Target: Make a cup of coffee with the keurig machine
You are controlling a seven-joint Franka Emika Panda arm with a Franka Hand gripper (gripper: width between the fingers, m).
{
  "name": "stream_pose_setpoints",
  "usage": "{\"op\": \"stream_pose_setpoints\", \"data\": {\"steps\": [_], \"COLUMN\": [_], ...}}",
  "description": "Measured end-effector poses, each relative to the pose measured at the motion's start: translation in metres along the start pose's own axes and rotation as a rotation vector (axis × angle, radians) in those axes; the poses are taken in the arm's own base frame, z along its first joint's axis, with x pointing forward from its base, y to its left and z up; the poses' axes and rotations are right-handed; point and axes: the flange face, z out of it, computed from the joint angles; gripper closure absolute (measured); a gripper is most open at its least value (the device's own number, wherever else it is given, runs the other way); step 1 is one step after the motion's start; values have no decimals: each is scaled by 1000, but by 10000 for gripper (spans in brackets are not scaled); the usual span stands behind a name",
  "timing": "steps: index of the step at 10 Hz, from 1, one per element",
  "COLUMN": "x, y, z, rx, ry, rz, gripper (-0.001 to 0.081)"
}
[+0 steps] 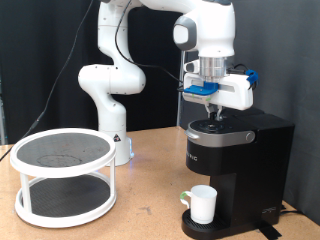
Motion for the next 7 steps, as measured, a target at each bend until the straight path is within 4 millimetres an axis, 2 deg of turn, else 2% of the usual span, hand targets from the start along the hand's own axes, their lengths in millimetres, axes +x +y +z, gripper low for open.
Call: {"op": "stream_pose_setpoints", "data": {"steps": [7], "x": [12], "y": [-4], "z": [-3], "rx": [28], "ry": [-16], "rz": [45], "gripper": [806]}}
